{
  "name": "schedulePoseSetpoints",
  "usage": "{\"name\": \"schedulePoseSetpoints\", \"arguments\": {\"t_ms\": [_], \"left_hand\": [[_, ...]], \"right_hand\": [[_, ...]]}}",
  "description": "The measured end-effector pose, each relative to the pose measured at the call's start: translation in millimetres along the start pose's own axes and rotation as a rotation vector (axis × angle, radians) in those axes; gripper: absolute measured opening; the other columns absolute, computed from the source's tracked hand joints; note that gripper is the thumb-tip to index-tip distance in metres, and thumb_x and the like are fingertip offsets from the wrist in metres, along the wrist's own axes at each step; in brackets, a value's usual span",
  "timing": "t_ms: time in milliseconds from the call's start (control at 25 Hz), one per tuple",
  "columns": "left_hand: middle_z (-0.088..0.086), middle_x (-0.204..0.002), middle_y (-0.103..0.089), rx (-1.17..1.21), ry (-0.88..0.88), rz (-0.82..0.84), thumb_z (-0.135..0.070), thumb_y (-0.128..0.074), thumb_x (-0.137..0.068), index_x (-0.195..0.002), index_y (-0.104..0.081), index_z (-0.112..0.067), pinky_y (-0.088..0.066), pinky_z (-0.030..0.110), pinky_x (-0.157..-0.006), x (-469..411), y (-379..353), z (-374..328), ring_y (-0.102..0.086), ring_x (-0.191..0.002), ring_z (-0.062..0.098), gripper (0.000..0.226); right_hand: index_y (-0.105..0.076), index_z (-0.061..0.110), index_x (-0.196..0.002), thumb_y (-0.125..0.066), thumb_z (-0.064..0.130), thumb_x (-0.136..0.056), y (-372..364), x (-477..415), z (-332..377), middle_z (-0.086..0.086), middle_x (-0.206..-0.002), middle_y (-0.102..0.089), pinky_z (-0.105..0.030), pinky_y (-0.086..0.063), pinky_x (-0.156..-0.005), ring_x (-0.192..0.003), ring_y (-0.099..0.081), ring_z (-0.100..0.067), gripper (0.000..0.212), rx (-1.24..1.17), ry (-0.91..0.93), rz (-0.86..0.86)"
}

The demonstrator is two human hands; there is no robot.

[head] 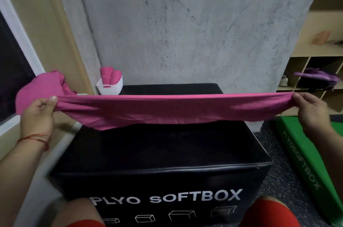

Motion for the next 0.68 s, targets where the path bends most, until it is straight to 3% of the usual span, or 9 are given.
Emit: {"name": "schedulePoseSetpoints", "arguments": {"t_ms": [80,160,320,440,520,680], "left_hand": [[0.010,-0.096,-0.068,0.027,-0.003,0.041,-0.049,-0.057,-0.103,-0.089,-0.065,-0.018,-0.047,0.023,-0.076,-2.3,-4.3,-1.9,-0.061,-0.088,0.023,0.035],[0.012,-0.099,-0.069,0.009,0.005,0.062,-0.046,-0.055,-0.104,-0.101,-0.068,-0.013,-0.047,0.016,-0.074,-2.0,-7.3,-7.3,-0.062,-0.083,0.020,0.036],[0.014,-0.100,-0.069,0.001,0.022,0.001,-0.052,-0.052,-0.103,-0.106,-0.065,-0.015,-0.046,0.038,-0.083,-6.3,-1.4,-1.8,-0.063,-0.091,0.034,0.040],[0.012,-0.105,-0.066,-0.004,0.023,-0.038,-0.045,-0.052,-0.106,-0.110,-0.065,-0.014,-0.042,0.034,-0.084,-3.3,-4.2,-6.8,-0.057,-0.095,0.024,0.034],[0.013,-0.102,-0.064,-0.030,0.014,-0.025,-0.038,-0.051,-0.108,-0.113,-0.065,-0.009,-0.043,0.026,-0.077,-1.8,-10.6,-11.6,-0.055,-0.094,0.024,0.033],[0.012,-0.102,-0.063,0.008,-0.002,-0.054,-0.039,-0.050,-0.109,-0.113,-0.064,-0.008,-0.038,0.032,-0.081,-0.8,-10.2,-7.9,-0.055,-0.094,0.023,0.035]], "right_hand": [[-0.074,0.014,-0.110,-0.056,0.025,-0.108,-0.5,-1.5,5.9,0.001,-0.085,-0.063,-0.016,-0.041,-0.061,-0.072,-0.050,-0.010,0.021,-0.034,0.042,0.002],[-0.073,0.014,-0.111,-0.055,0.021,-0.109,-4.2,-1.9,8.5,-0.001,-0.085,-0.062,-0.019,-0.043,-0.066,-0.072,-0.050,-0.007,0.020,-0.033,0.048,0.014],[-0.070,0.019,-0.092,-0.055,0.020,-0.107,-0.8,-5.2,12.1,-0.003,-0.078,-0.056,-0.031,-0.039,-0.065,-0.072,-0.048,-0.014,0.022,-0.065,0.032,0.009],[-0.069,0.022,-0.087,-0.056,0.026,-0.106,3.8,-7.4,13.3,-0.001,-0.078,-0.058,-0.029,-0.041,-0.062,-0.072,-0.048,-0.013,0.024,-0.019,0.085,-0.043],[-0.068,0.021,-0.088,-0.055,0.027,-0.107,-2.2,-7.5,17.5,-0.003,-0.080,-0.060,-0.027,-0.045,-0.060,-0.071,-0.051,-0.011,0.024,0.008,0.101,-0.032],[-0.067,0.021,-0.088,-0.053,0.029,-0.107,-9.7,-11.0,13.5,0.001,-0.079,-0.057,-0.029,-0.043,-0.062,-0.071,-0.050,-0.010,0.024,-0.024,0.067,-0.063]]}}
Point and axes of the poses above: each hand's wrist, its own x-axis away from the middle knuckle, its own y-axis out of the back of the hand, z = x × y, the point moved 5 cm from there along -x, towards the middle knuckle
